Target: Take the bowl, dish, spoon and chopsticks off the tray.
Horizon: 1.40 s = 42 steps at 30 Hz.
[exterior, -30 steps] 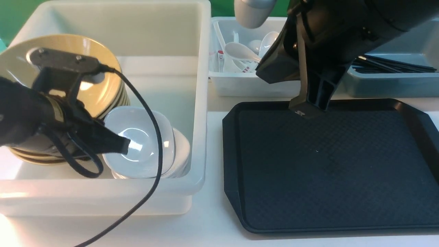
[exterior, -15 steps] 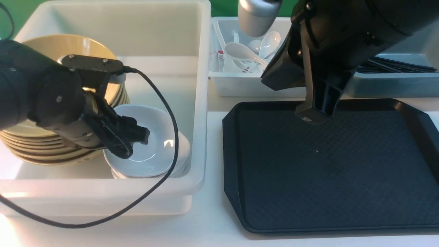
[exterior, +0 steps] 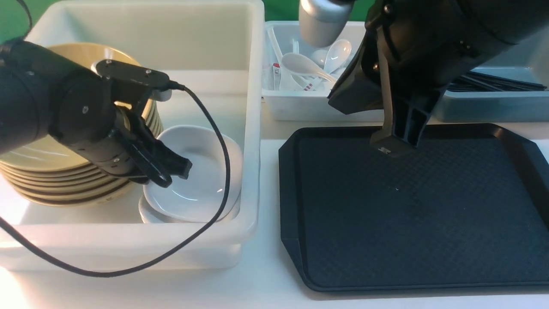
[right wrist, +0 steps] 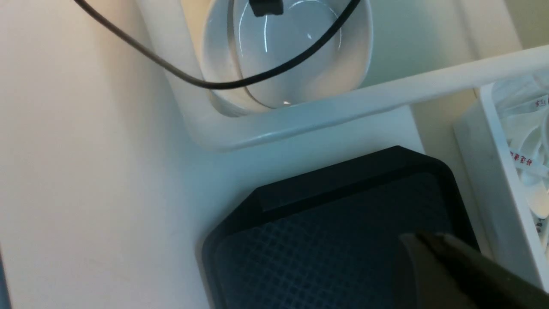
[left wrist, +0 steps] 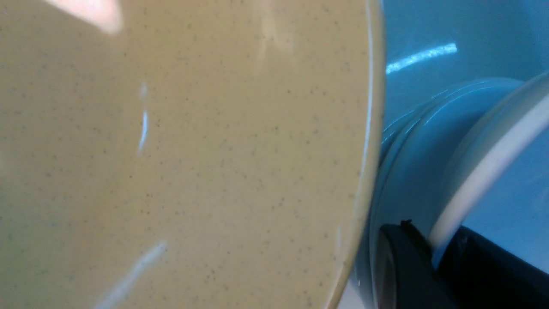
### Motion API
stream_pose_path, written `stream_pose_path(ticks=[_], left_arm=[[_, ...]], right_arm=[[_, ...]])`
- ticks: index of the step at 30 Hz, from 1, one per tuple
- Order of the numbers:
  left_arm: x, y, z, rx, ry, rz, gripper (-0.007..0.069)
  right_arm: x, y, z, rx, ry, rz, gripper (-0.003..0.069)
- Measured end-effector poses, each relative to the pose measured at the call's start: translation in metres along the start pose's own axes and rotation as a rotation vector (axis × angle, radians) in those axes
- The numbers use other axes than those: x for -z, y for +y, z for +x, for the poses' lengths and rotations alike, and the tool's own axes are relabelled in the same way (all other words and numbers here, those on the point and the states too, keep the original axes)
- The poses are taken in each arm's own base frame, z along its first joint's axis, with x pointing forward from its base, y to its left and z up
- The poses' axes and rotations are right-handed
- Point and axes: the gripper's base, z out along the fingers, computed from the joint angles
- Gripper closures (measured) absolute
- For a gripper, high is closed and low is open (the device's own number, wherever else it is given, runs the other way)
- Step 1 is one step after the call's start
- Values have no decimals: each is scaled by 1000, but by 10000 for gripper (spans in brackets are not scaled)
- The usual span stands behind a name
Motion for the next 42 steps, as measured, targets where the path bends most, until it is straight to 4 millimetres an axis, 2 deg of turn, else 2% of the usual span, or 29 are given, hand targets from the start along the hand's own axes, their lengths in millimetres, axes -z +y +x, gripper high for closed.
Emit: stream_pose_path(ticks=[9, 15, 17, 21, 22, 23, 24, 26, 27, 29, 31, 35, 37, 39, 40, 41, 42], left_arm=[[17, -2, -13, -70, 43, 20, 611], [8, -3, -18, -115, 87, 3, 582], [2, -3, -19, -129, 105, 2, 544], [-5, -5, -18, -155, 141, 10, 342], [-4, -5, -19, -157, 142, 10, 301], [-3, -5, -19, -157, 143, 10, 291], [3, -4, -24, -156, 142, 10, 216], [16, -3, -32, -150, 132, 8, 134], [18, -3, -33, -149, 130, 7, 134], [47, 0, -45, -140, 107, -4, 83], [60, 3, -49, -141, 92, -24, 83], [112, 17, -46, -133, -29, -107, 153], [145, 27, -27, -91, -105, -162, 252], [171, 33, 0, -48, -169, -183, 340], [178, 36, 21, -25, -190, -186, 400], [183, 37, 23, -17, -206, -188, 420], [184, 38, 41, 2, -227, -188, 468]], right_arm=[[0, 0, 0, 0, 0, 0, 614], [0, 0, 0, 0, -1, 0, 614], [0, 0, 0, 0, 0, 0, 614], [0, 0, 0, 0, 0, 1, 614], [0, 0, 0, 0, 0, 1, 614], [0, 0, 0, 0, 0, 1, 614], [0, 0, 0, 0, 0, 1, 614], [0, 0, 0, 0, 0, 0, 614], [0, 0, 0, 0, 0, 0, 614], [0, 0, 0, 0, 0, 0, 614], [0, 0, 0, 1, 1, 1, 614], [0, -1, 0, -2, -4, 12, 614], [0, -2, -1, -18, -13, 18, 614], [0, -2, -2, -26, -18, 22, 614], [0, -2, -2, -33, -26, 26, 614], [0, -3, -2, -33, -27, 27, 614], [0, -3, -3, -42, -39, 33, 614]])
